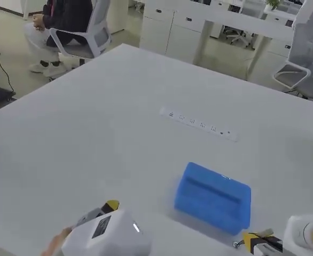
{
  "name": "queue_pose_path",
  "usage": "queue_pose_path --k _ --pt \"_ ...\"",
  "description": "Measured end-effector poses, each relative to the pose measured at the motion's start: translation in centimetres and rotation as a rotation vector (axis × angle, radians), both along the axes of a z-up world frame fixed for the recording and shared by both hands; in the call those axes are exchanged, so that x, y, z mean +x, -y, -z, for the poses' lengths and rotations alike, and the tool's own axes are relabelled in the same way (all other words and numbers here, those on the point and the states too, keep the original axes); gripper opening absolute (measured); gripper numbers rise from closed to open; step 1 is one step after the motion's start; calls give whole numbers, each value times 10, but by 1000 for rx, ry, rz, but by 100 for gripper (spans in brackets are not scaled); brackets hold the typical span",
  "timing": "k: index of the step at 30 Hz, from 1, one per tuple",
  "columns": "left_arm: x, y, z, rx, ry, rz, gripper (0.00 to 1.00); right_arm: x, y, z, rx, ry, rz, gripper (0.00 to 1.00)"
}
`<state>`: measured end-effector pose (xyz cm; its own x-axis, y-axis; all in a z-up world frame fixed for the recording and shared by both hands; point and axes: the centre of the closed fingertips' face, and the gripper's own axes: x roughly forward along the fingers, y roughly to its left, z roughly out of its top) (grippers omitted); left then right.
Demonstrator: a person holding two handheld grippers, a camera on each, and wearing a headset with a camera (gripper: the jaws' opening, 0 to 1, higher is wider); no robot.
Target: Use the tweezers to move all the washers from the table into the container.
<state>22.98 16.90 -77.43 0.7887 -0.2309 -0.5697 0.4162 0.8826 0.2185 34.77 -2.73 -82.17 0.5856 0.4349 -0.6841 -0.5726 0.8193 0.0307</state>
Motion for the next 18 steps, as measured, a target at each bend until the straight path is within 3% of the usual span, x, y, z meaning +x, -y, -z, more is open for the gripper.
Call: queue_pose_path --k 7,13,18 --pt "0 -2 0 5 0 -7 77 -13 -6 -10 6 0 -45 3" --pt "0 -2 0 7 1 -3 78 -29 -19 -30 22 13 -97 3" --pt "0 -2 0 5 4 -6 77 -30 -28 -48 51 34 -119 3"
